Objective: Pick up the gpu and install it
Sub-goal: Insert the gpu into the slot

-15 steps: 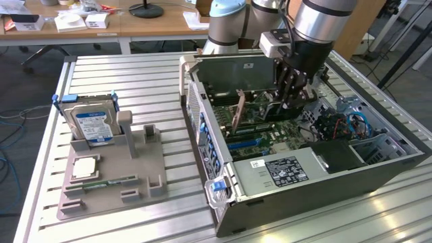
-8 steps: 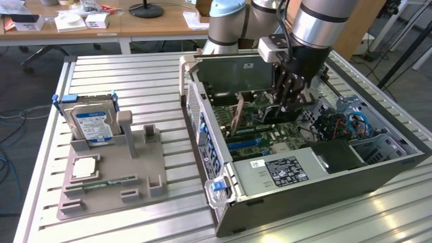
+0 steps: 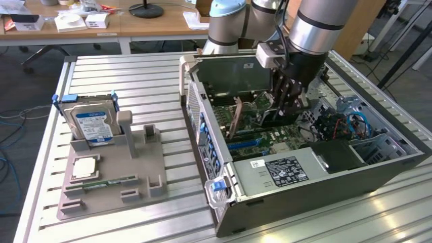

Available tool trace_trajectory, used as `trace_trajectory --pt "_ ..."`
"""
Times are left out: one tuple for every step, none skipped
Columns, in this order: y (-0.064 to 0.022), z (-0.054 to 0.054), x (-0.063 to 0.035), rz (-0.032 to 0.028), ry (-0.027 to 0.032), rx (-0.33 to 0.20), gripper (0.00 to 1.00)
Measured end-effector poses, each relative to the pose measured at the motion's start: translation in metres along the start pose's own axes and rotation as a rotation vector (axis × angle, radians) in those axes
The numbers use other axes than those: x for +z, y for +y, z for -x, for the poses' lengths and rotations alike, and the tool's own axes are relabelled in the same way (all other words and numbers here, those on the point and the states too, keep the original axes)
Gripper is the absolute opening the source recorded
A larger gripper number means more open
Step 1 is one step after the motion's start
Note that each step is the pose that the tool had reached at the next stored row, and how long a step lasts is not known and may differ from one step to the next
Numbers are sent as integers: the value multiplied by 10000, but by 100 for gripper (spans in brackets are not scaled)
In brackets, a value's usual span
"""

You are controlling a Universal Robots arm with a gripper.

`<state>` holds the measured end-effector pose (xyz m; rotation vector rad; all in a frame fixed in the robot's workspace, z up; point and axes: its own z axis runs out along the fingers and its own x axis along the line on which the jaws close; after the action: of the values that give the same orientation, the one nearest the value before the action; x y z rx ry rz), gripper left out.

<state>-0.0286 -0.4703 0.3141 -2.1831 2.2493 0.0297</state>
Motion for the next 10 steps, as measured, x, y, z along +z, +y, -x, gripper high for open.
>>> trace_trajectory --pt "0 0 10 2 0 0 27" --pt "1 0 20 3 -1 -1 27" --pt "2 -1 28 4 0 0 27" --pt "2 -1 33 5 1 0 27" --pt "2 -1 33 5 2 0 27" --pt "2 -1 33 6 2 0 27" --pt "2 -1 33 5 2 0 27" --pt "2 -1 34 5 2 0 27" --pt "7 -1 35 3 0 3 27" --pt "17 -1 36 -3 -3 2 27"
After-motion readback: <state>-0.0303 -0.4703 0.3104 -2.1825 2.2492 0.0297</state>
